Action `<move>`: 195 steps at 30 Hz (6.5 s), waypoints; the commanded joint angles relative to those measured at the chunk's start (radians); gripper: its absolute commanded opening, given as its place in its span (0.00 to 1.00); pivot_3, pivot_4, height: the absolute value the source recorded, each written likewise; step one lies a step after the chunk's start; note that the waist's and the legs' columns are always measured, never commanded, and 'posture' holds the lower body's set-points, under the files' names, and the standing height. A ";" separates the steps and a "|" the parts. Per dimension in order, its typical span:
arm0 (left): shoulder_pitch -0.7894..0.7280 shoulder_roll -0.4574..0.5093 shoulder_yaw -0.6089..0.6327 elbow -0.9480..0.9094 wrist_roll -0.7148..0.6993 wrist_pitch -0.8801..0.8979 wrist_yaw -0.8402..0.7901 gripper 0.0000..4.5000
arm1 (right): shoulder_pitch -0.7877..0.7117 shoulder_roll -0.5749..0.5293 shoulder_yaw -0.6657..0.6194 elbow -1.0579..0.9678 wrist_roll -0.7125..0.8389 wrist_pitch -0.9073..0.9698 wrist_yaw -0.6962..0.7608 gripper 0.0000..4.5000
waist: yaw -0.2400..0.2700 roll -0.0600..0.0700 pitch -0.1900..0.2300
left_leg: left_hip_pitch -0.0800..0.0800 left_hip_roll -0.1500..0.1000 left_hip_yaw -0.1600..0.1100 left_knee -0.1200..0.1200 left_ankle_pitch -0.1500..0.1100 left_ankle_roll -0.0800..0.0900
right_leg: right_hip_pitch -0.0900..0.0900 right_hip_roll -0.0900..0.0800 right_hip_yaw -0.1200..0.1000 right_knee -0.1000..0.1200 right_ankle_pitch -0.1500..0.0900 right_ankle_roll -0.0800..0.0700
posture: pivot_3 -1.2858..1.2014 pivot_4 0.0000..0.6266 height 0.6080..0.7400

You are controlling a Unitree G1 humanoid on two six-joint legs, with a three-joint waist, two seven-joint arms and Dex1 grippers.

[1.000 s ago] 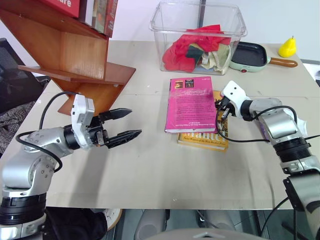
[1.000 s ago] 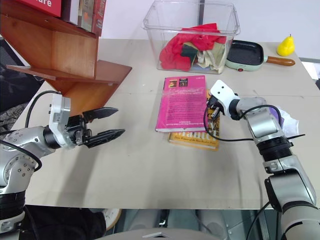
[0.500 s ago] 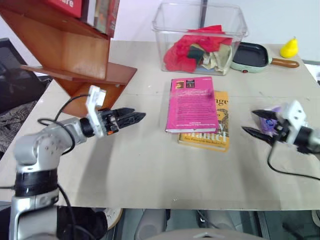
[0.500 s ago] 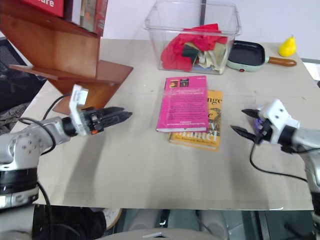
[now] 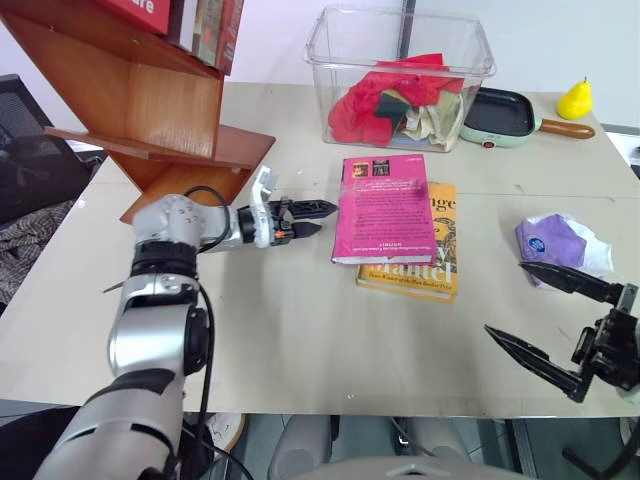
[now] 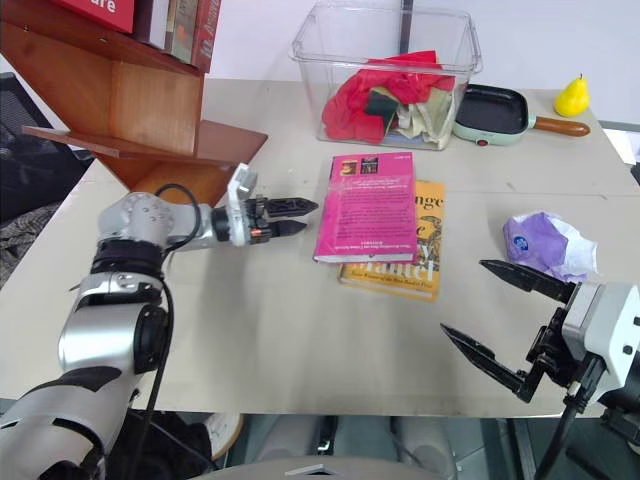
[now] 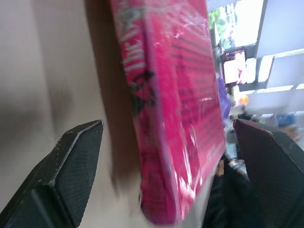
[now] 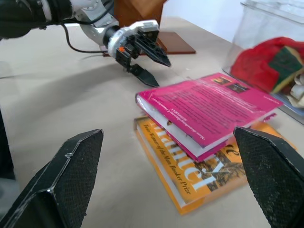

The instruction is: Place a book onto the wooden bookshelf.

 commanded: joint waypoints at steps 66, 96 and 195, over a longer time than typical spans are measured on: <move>0.085 0.794 0.062 -0.349 0.544 -2.060 -0.571 0.02 | -0.693 -0.040 0.510 0.535 -0.129 -0.183 0.031 1.00 | 0.000 -0.001 0.002 | -0.002 0.002 0.007 0.001 -0.002 0.003 | -0.002 0.000 0.001 -0.003 0.000 0.000 | 0.52 0.24 1.00; -0.151 0.823 -0.072 0.310 0.748 -2.173 -0.501 0.85 | -0.666 -0.014 0.504 0.497 -0.151 -0.183 0.048 1.00 | -0.024 -0.005 0.003 | -0.002 0.004 0.009 0.003 -0.002 0.003 | -0.003 0.001 0.000 0.002 0.000 0.000 | 0.52 0.24 1.00; 0.878 -0.009 0.049 -1.193 0.148 -1.082 0.115 0.30 | -0.493 -0.054 0.387 0.496 -0.172 -0.180 0.101 1.00 | 0.022 0.001 0.000 | 0.001 0.003 0.006 0.001 -0.003 0.002 | -0.001 0.000 0.003 0.001 0.001 -0.001 | 0.52 0.24 1.00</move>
